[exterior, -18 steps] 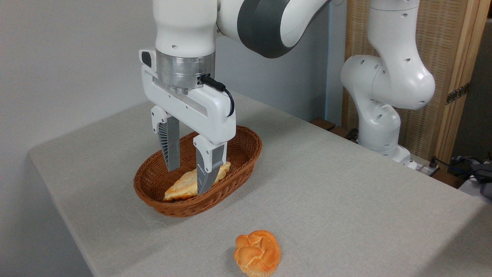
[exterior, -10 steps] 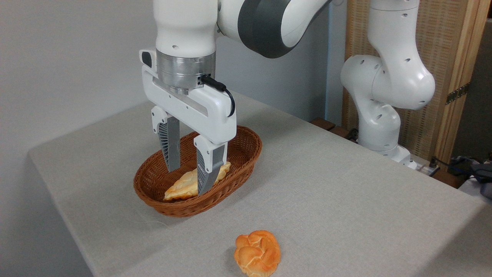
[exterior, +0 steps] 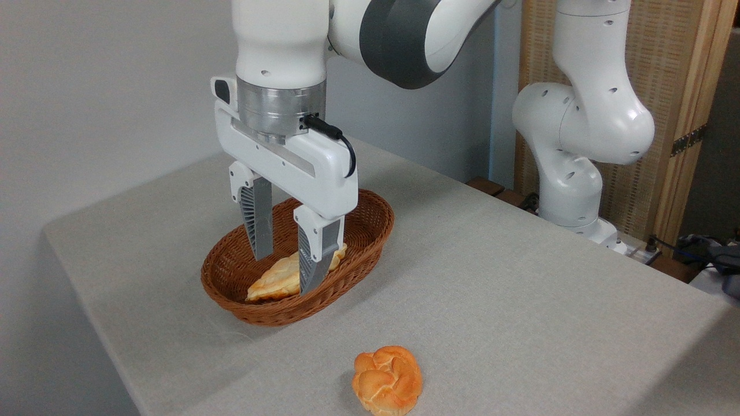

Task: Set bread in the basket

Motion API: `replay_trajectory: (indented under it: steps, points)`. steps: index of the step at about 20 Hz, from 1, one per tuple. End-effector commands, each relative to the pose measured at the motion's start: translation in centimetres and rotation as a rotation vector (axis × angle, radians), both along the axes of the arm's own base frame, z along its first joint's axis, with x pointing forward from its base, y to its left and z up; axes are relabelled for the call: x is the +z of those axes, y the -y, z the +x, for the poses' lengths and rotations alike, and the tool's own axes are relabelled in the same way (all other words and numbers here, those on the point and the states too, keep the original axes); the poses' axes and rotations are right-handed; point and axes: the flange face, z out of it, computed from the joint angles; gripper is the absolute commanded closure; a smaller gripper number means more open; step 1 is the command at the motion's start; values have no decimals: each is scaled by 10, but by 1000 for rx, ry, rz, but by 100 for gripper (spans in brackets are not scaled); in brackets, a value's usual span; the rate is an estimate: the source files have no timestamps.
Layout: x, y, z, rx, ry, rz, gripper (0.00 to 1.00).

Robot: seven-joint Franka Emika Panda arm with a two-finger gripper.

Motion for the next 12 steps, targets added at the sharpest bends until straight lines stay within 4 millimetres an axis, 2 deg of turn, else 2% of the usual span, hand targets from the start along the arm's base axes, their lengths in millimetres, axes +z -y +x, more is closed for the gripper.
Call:
replay_trajectory:
  steps: [1, 3, 4, 5, 12]
  points:
    - [-15, -13, -5, 7, -29, -2, 0]
    - [-18, -18, -5, -22, -26, 4, 0]
    - [-20, -37, -7, -17, -26, 9, 0]
    - [-23, -46, -9, -16, -31, 13, 0]
    - [-48, -75, -20, -28, -96, 134, 0]
